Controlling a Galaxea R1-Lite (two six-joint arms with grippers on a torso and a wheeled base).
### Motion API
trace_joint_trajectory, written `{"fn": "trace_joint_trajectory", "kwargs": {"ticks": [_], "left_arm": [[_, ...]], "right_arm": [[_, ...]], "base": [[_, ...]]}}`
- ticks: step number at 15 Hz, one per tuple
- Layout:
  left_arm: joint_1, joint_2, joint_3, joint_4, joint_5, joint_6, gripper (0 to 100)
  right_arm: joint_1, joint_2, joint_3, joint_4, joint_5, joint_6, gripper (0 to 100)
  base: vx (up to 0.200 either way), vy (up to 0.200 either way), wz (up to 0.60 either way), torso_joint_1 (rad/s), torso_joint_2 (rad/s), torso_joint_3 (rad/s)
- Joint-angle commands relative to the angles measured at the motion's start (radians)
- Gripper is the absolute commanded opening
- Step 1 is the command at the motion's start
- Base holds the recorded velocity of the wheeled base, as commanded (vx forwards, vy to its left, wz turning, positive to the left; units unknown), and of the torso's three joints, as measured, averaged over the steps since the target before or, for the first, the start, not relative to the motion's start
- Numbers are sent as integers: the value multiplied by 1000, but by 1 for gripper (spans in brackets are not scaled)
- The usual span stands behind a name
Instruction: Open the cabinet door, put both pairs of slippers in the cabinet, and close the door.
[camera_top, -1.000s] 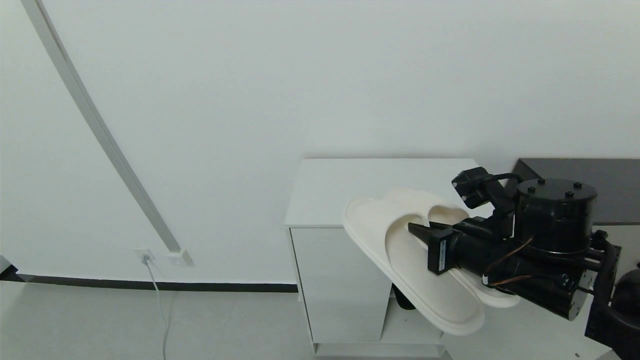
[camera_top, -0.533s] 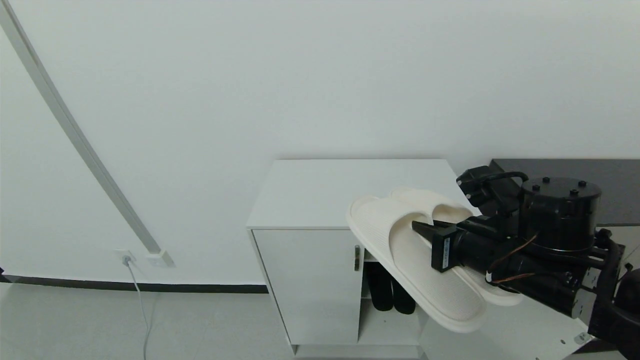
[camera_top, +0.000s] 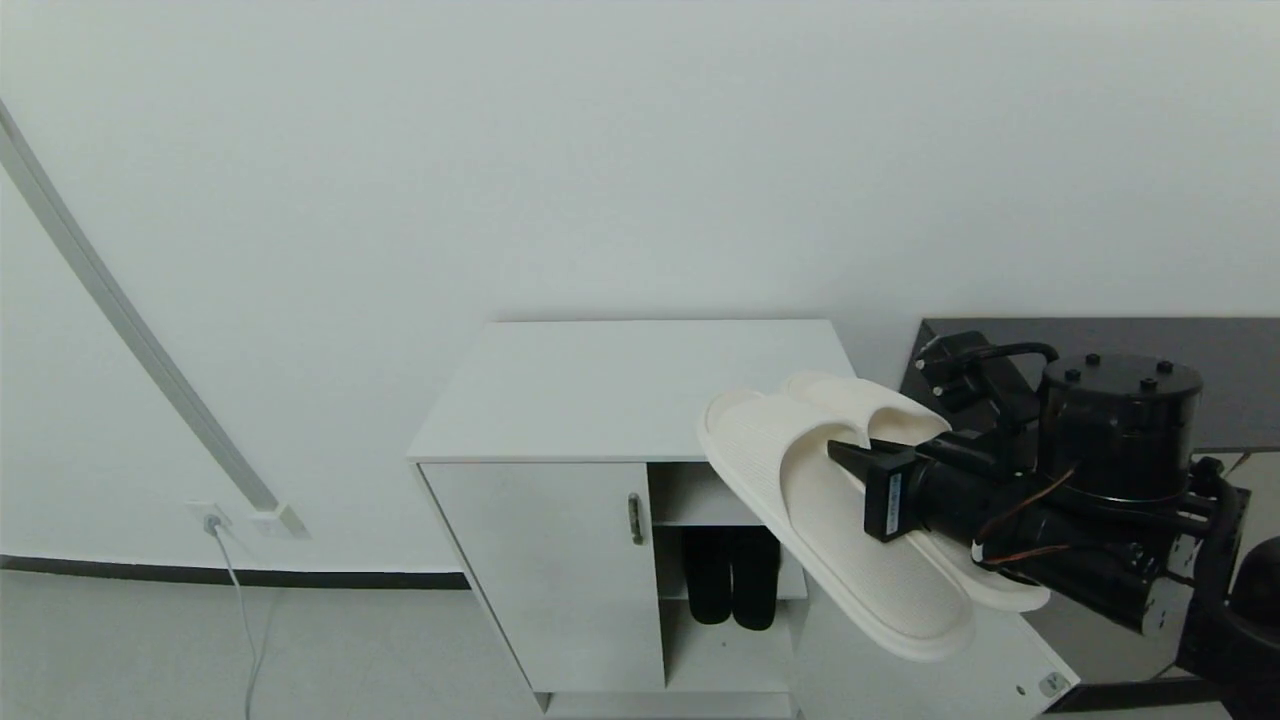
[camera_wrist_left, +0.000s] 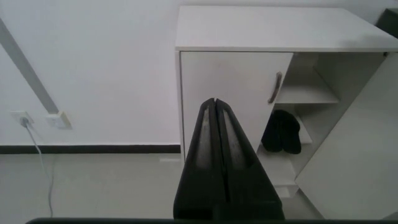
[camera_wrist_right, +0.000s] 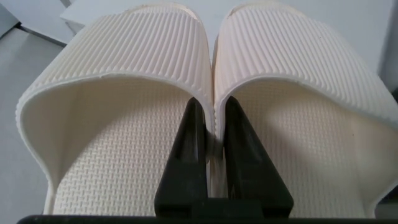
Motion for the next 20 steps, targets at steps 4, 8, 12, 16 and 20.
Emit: {"fn": "trace_joint_trajectory", "kwargs": {"ticks": [4,8,12,16,20], "left_arm": [[0,1,0,0,0,1,0],[0,1,0,0,1,-1,0],[0,1,0,0,0,-1,0],[0,1,0,0,0,-1,0],[0,1,0,0,0,-1,0]], "right_arm": [[2,1,0,-2,-2,0,0],[19,3,-2,0,-13,1,0],[29,3,6,0,-51,6,0],[33,4,18,-2,-51,-2,0],[46,3,33,-4,-49,-25,0]], "base": [[0,0,0,0,0,0],[0,0,0,0,0,0],[0,0,0,0,0,0],[-100,0,0,-1,2,2],[-200,0,0,0,5,1]]}}
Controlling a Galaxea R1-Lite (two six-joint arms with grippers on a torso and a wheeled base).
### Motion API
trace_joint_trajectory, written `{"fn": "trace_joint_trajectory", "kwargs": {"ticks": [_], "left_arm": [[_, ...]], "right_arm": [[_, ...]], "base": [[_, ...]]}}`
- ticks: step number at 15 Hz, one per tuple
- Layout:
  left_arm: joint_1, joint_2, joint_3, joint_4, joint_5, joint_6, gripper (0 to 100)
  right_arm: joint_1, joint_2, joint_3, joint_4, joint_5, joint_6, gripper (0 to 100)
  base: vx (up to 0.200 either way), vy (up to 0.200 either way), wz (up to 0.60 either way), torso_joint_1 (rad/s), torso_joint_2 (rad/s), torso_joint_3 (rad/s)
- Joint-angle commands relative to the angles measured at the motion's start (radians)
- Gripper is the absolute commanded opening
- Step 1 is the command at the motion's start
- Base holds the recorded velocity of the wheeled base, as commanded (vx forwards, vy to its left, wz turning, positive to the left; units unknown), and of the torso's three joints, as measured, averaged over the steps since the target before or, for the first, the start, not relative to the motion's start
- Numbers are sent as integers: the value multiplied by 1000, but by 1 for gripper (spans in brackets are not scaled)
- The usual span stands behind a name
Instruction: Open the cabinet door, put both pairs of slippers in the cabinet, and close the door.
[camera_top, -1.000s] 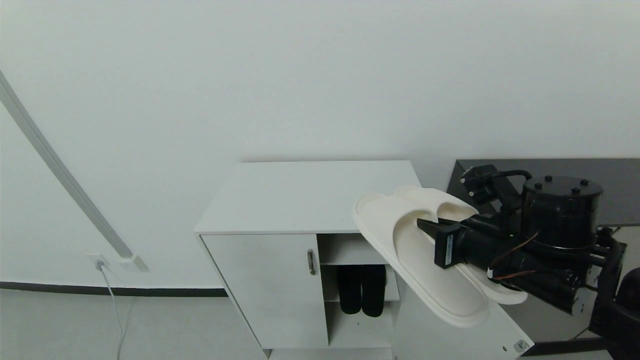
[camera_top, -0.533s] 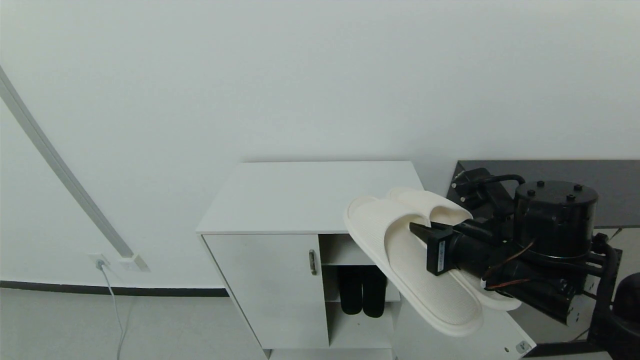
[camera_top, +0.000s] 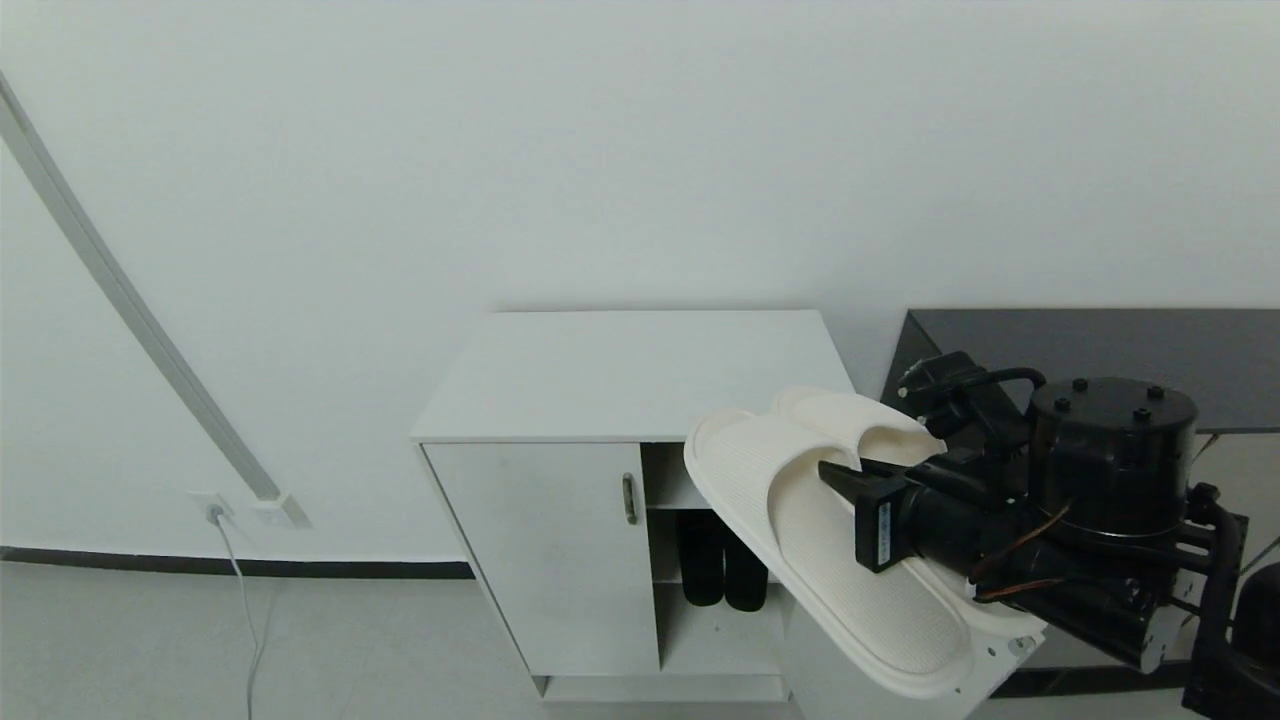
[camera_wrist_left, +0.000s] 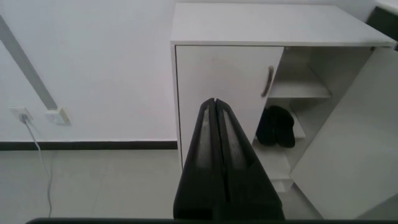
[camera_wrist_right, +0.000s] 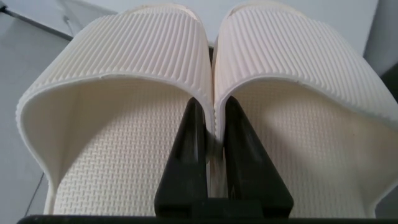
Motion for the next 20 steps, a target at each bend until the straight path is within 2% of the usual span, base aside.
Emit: {"fn": "trace_joint_trajectory", "kwargs": {"ticks": [1,11,20], "left_arm": [[0,1,0,0,0,-1,0],[0,1,0,0,0,-1,0],[0,1,0,0,0,-2,0]], "right_arm": [[6,3,4,-5,-1,0,0],[51,1,30,-45,2,-2,0],[54,9,35,-65,-2,-5,0]], "base": [[0,0,0,0,0,0],[0,0,0,0,0,0],[0,0,0,0,0,0]]}}
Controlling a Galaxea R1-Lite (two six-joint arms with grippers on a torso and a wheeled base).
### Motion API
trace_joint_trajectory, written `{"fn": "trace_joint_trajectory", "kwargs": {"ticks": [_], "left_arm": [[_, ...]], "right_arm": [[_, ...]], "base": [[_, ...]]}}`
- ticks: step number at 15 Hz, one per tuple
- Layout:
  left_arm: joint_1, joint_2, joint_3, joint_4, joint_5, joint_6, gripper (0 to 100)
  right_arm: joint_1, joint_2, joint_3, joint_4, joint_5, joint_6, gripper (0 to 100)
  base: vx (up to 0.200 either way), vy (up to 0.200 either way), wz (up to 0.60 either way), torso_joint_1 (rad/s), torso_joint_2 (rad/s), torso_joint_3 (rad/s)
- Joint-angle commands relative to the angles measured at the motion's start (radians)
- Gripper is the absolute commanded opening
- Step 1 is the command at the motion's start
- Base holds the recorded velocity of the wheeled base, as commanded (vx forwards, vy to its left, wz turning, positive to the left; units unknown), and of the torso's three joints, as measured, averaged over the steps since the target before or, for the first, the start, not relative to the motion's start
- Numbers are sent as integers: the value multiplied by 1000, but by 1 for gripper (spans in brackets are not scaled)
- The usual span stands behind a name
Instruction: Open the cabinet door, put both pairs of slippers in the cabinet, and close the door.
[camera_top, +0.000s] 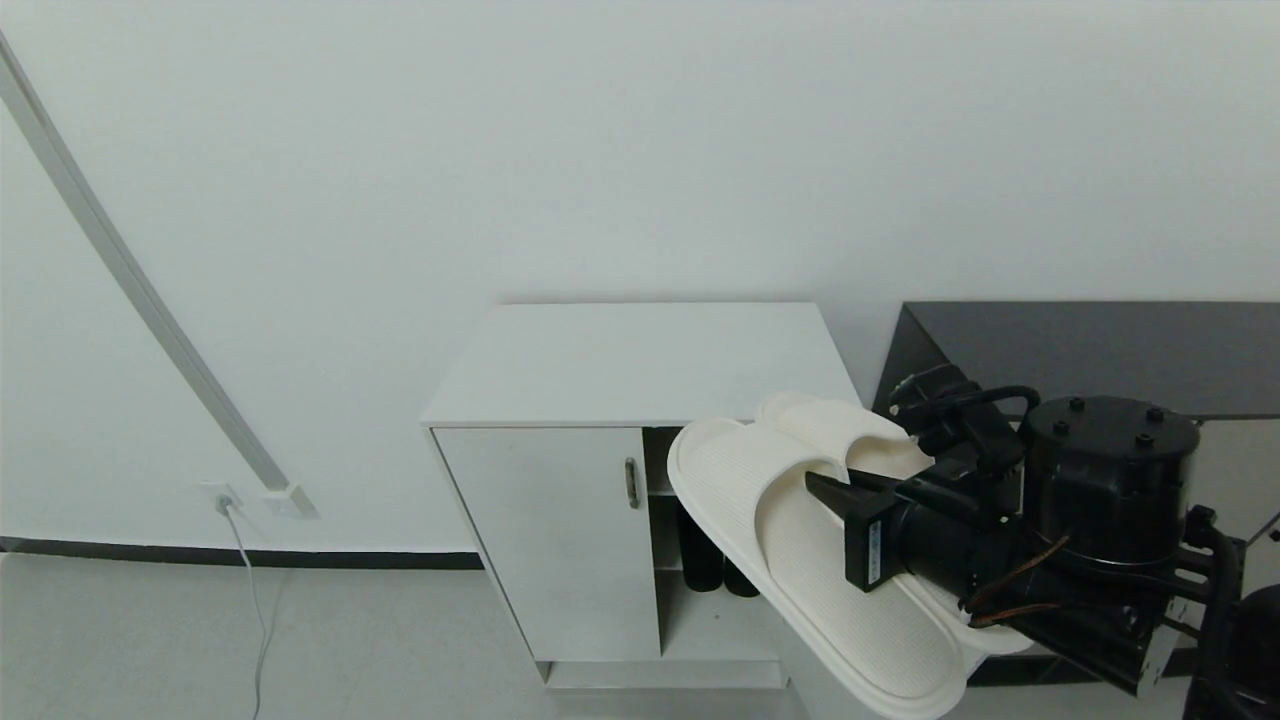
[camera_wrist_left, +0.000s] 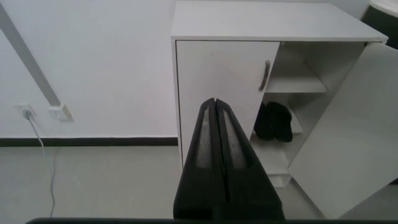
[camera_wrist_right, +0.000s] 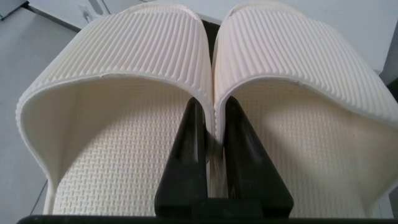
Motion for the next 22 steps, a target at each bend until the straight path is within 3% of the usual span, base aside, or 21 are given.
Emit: {"fn": "trace_joint_trajectory", "kwargs": {"ticks": [1,15,22], "left_arm": [[0,1,0,1,0,0,0],[0,1,0,1,-1,2,0],[0,1,0,1,-1,2,0]], "right_arm": [[1,4,3,0,1,0,0],[5,17,7,-2,8,0,0],[7,17,13,-2,8,0,0]], "base": [[0,0,0,-105,207,119],[0,0,0,-157,360,197],[0,0,0,-223,527,307]]}}
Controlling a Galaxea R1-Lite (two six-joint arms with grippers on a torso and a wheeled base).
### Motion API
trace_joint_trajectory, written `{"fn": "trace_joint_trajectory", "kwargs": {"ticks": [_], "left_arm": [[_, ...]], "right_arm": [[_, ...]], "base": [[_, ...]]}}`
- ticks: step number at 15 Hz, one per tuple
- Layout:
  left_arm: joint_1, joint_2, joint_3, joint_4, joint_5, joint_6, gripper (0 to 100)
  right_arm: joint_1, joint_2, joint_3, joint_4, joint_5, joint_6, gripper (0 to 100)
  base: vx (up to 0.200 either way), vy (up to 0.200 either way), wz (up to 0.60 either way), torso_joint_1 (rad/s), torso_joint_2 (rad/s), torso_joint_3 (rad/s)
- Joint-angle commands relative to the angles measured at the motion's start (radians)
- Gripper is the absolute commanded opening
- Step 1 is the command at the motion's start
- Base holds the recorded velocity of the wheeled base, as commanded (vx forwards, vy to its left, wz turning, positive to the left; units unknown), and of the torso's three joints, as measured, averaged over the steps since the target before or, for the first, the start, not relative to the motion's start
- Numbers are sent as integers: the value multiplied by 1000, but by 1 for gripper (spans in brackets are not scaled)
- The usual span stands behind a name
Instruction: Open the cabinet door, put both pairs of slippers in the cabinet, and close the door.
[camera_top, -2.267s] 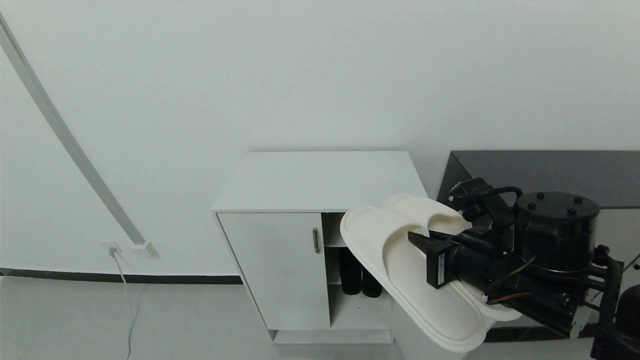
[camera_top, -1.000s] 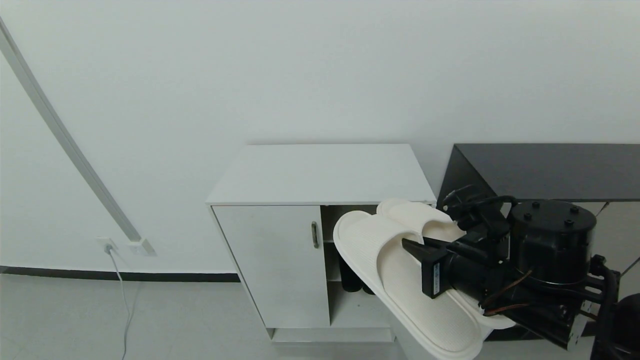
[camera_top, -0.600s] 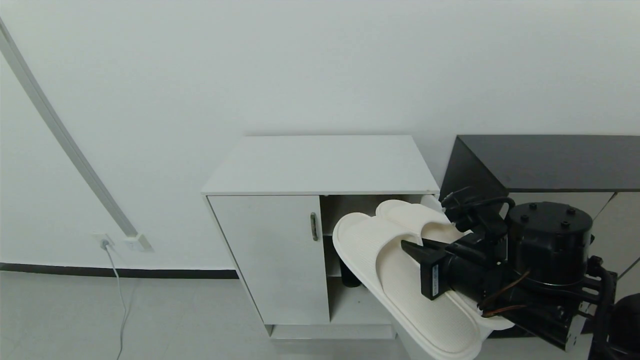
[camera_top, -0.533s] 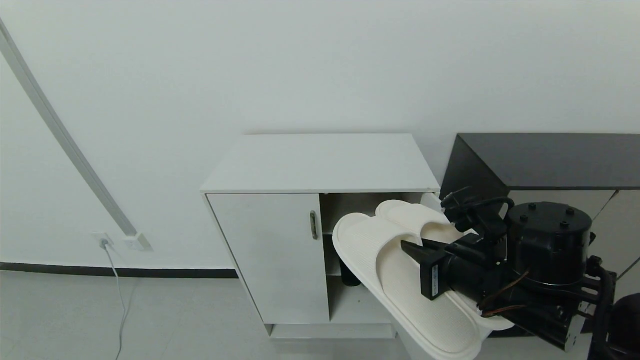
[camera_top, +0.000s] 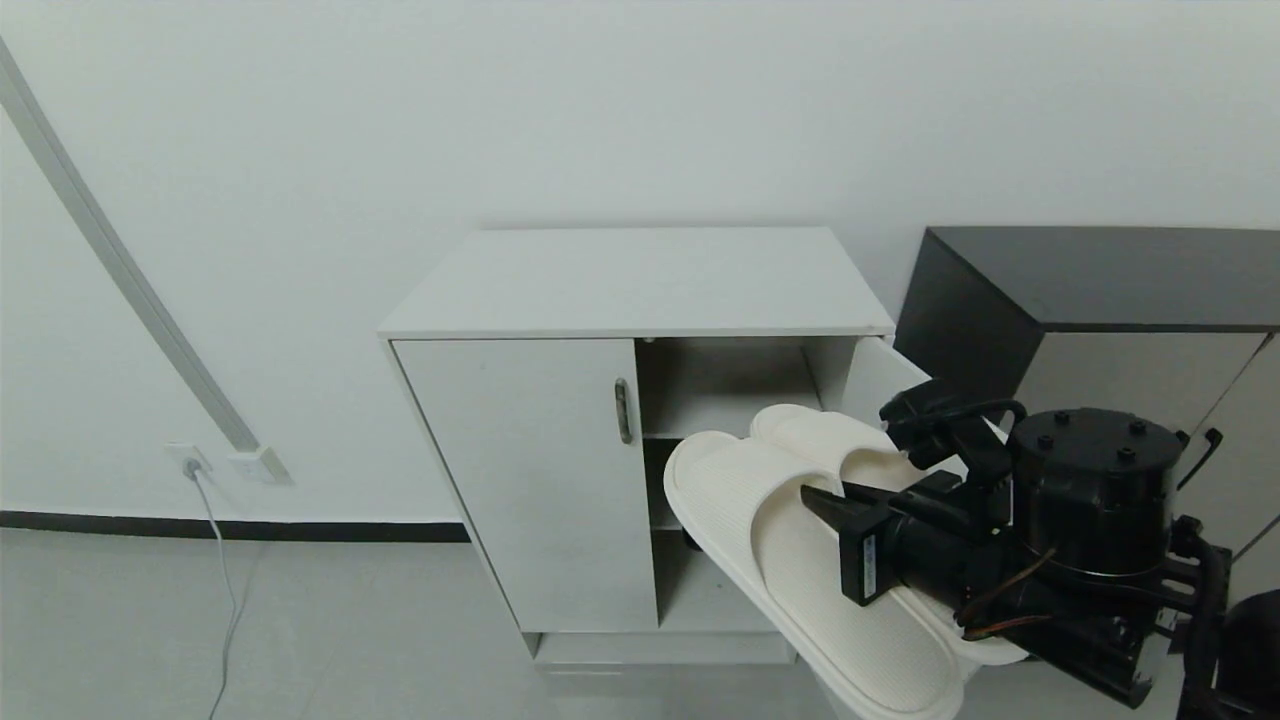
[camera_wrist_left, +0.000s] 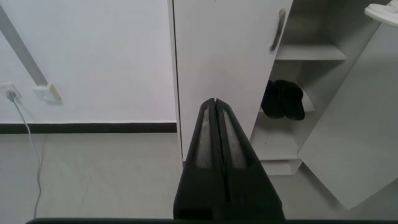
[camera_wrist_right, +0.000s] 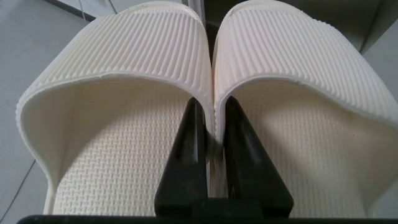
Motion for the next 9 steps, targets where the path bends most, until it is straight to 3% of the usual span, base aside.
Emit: {"fn": "trace_joint_trajectory", "kwargs": {"ticks": [1,9], "left_arm": [[0,1,0,-1,0,0,0],[0,1,0,-1,0,-2,0]], "right_arm": [[3,1,2,0,0,0,0],[11,1,5,0,0,-7,0]], "base": [[0,0,0,-217,549,325],[0,0,0,-184,510,320]]}}
